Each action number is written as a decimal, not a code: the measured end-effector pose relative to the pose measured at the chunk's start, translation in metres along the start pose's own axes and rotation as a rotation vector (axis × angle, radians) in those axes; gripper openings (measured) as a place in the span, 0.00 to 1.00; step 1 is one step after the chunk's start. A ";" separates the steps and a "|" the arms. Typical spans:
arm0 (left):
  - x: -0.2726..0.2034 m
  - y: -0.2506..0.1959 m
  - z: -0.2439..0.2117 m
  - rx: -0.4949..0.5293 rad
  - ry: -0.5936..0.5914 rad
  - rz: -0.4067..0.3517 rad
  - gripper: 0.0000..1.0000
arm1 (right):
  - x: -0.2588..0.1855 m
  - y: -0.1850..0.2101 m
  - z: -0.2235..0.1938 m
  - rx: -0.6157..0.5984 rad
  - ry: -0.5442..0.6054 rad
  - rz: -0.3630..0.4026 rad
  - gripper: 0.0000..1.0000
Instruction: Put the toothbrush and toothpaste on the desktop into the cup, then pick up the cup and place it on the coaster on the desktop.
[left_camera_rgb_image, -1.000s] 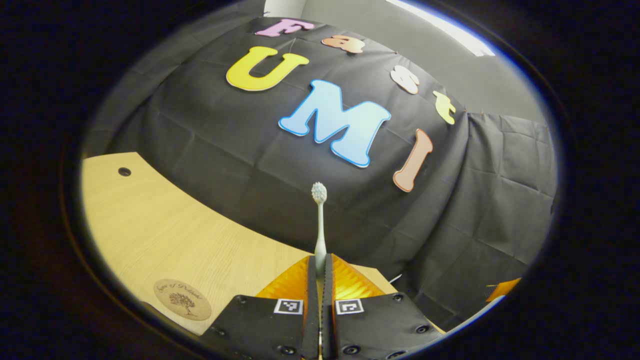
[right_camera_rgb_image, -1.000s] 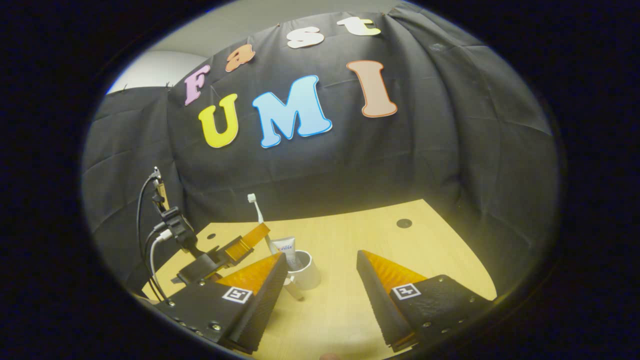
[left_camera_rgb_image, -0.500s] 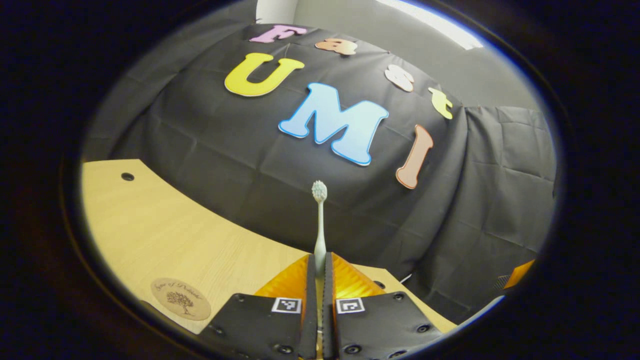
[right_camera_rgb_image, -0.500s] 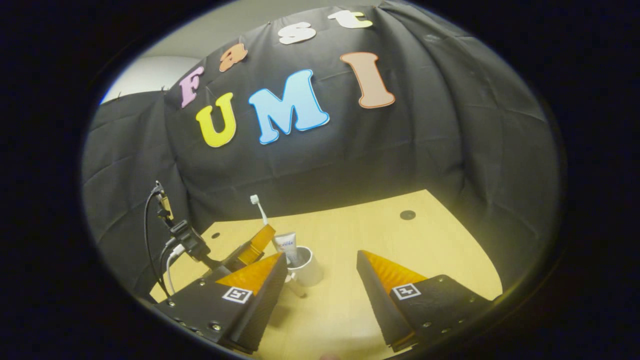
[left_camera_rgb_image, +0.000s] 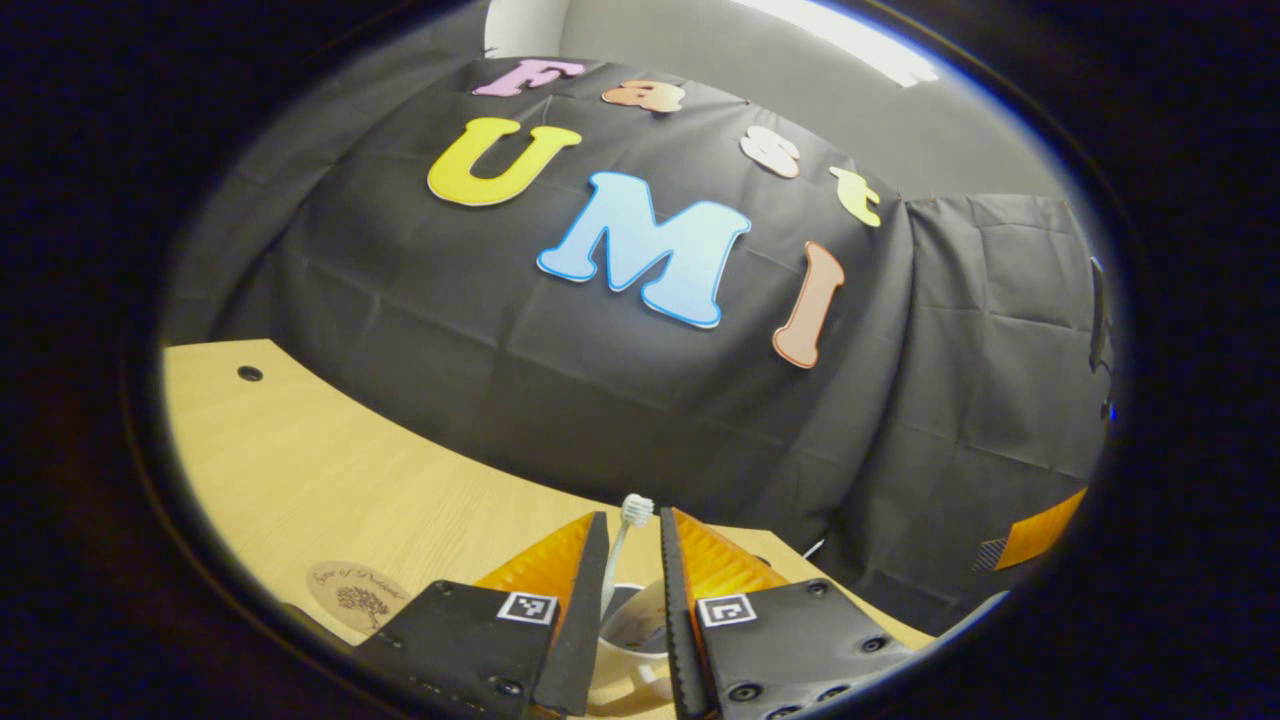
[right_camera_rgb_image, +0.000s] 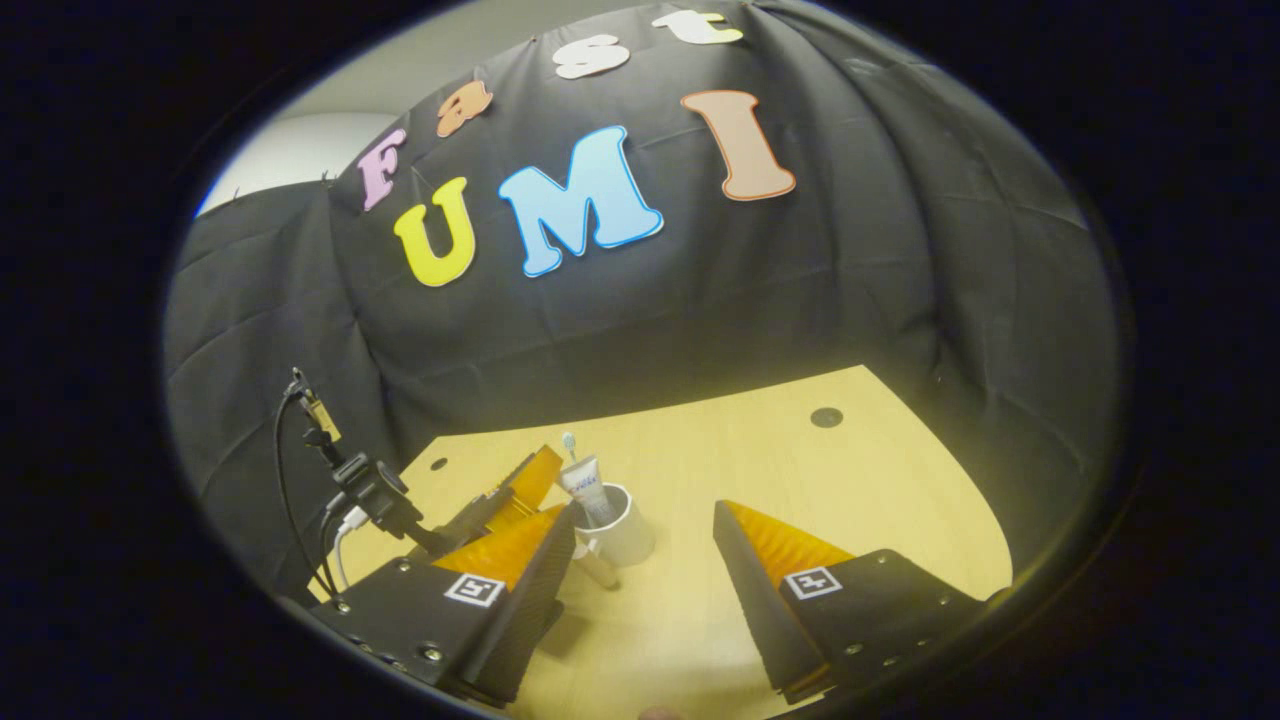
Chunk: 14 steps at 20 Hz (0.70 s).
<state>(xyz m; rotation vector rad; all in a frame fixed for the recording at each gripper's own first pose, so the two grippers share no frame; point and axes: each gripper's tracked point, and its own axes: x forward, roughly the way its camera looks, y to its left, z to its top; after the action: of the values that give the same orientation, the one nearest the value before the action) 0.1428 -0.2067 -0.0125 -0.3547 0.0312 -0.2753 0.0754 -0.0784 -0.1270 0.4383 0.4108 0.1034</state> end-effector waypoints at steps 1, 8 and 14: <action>-0.003 0.001 0.001 0.006 0.003 0.002 0.29 | 0.001 0.000 -0.001 -0.009 0.003 -0.003 0.86; -0.022 0.001 0.014 0.071 0.042 -0.011 0.67 | 0.010 0.012 -0.011 -0.035 0.037 0.003 0.86; -0.045 0.017 0.043 0.128 0.047 0.027 0.91 | 0.027 0.023 -0.012 -0.054 0.057 -0.011 0.86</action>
<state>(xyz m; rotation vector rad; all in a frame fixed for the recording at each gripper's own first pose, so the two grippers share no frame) 0.1069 -0.1649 0.0211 -0.2206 0.0644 -0.2579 0.0951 -0.0474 -0.1370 0.3803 0.4653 0.1160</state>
